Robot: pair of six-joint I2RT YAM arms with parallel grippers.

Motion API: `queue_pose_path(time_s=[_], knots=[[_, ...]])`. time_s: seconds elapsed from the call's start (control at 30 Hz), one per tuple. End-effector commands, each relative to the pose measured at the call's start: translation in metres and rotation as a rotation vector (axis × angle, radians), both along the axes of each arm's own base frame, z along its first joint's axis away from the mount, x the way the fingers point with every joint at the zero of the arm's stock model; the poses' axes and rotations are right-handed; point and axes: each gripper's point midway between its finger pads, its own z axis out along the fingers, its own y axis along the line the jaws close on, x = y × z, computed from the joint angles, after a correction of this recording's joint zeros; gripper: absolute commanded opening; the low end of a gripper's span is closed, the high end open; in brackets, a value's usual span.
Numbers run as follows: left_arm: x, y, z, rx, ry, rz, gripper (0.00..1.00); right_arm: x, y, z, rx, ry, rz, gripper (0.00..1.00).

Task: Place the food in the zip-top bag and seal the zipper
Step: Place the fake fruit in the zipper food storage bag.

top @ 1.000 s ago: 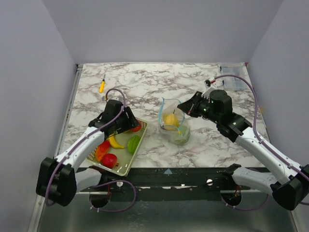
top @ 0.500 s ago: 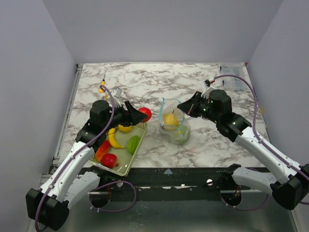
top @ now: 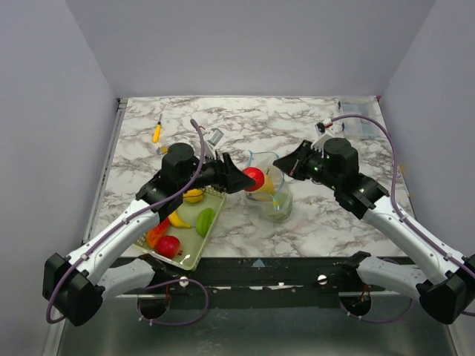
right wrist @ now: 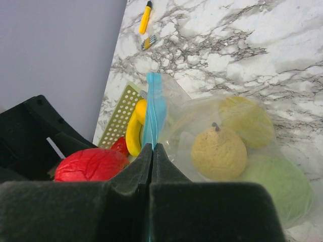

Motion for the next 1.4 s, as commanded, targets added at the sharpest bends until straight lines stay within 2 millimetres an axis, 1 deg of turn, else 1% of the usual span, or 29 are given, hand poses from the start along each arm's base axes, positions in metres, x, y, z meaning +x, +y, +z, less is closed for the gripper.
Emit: queue_pose_path(time_s=[0.0,0.1,0.13,0.23,0.27,0.37,0.4,0.43,0.5,0.7,0.87,1.03,1.23,1.37], knots=[[0.001,-0.019,0.010,-0.010,-0.015,-0.065,0.59,-0.005,-0.001,0.012,0.029,-0.022,0.002,0.01],[0.004,-0.027,0.004,0.001,0.013,-0.070,0.60,-0.006,-0.002,0.012,0.031,-0.023,-0.001,0.01],[0.004,-0.030,0.007,-0.012,0.004,-0.078,0.61,-0.006,-0.002,0.012,0.031,-0.023,-0.002,0.01],[0.003,-0.037,0.007,-0.009,0.008,-0.097,0.63,-0.006,-0.002,0.011,0.030,-0.021,-0.006,0.01],[0.003,-0.039,0.006,-0.005,0.011,-0.102,0.66,-0.006,-0.002,0.012,0.031,-0.022,-0.005,0.01],[0.002,-0.043,0.002,0.009,0.022,-0.112,0.80,-0.006,-0.002,0.013,0.035,-0.024,-0.005,0.01],[0.001,-0.045,0.003,0.011,0.017,-0.116,0.82,-0.006,-0.003,0.014,0.036,-0.025,-0.007,0.01],[0.002,-0.046,0.003,0.014,0.012,-0.118,0.88,-0.006,-0.003,0.014,0.037,-0.025,-0.007,0.01],[0.000,-0.046,-0.002,0.040,0.022,-0.119,0.96,-0.006,-0.003,0.016,0.039,-0.030,-0.007,0.01],[0.000,-0.041,-0.002,0.069,0.002,-0.103,0.96,-0.006,-0.003,0.013,0.032,-0.025,-0.010,0.01],[0.000,-0.029,-0.005,0.116,-0.026,-0.069,0.96,-0.006,-0.004,0.011,0.028,-0.022,-0.014,0.01],[-0.001,-0.010,-0.012,0.190,-0.059,-0.018,0.96,-0.005,-0.005,0.010,0.027,-0.022,-0.019,0.01],[0.001,0.021,-0.022,0.271,-0.095,0.085,0.97,-0.006,-0.005,0.009,0.026,-0.022,-0.017,0.01],[0.006,0.048,-0.033,0.341,-0.098,0.193,0.98,-0.006,-0.005,0.009,0.026,-0.022,-0.016,0.01]])
